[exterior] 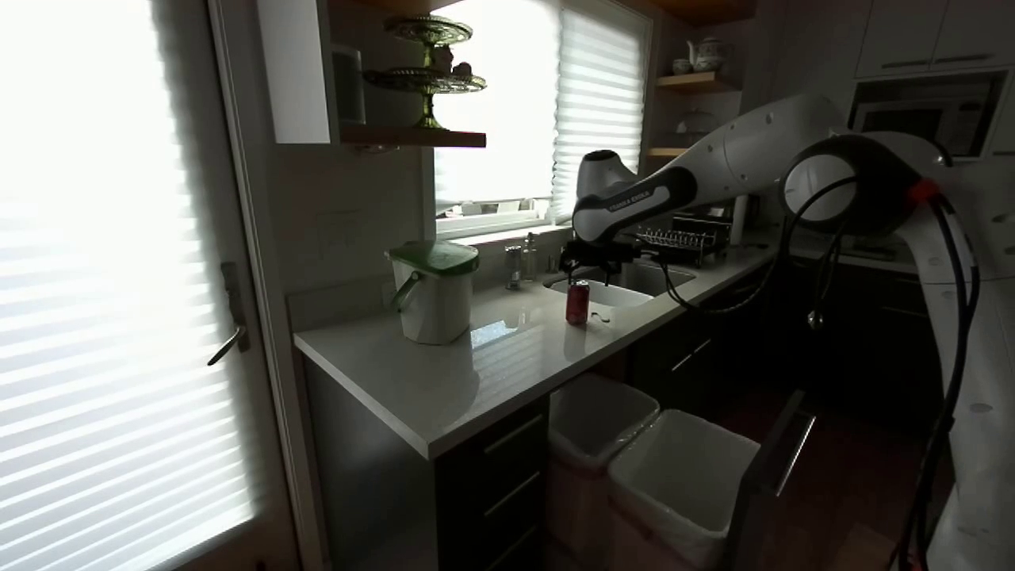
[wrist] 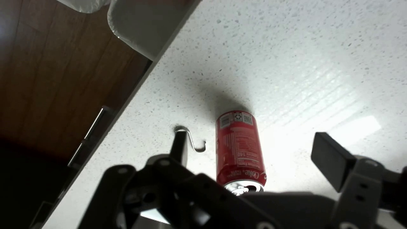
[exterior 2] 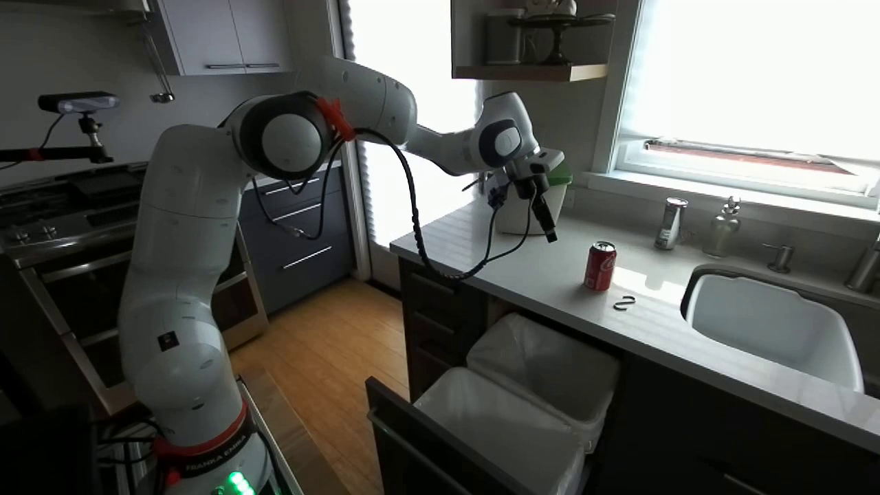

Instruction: Pick up the soda can and drop it in the drawer waste bin

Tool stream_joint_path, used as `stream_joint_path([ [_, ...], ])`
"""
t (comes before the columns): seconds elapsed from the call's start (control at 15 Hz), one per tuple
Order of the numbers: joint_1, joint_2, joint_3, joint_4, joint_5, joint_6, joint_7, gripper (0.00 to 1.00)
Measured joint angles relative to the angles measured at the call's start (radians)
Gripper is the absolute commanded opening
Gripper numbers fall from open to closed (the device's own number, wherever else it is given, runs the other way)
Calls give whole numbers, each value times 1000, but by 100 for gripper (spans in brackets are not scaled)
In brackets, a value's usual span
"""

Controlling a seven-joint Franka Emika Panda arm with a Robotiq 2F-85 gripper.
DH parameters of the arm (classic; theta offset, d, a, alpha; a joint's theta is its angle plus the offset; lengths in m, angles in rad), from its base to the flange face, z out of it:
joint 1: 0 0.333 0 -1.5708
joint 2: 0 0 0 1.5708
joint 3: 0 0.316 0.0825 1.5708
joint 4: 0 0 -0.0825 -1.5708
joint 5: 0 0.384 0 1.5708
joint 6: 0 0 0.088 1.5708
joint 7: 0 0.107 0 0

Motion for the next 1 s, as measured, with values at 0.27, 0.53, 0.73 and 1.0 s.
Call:
stream_joint_path([
  [0.27,4,2,-6,2,1,2,4,100],
  [0.53,5,45,-47,43,0,25,22,100],
  [0.73,4,101,-83,82,0,56,63,100],
  [1.0,7,162,-106,116,0,111,113,100],
])
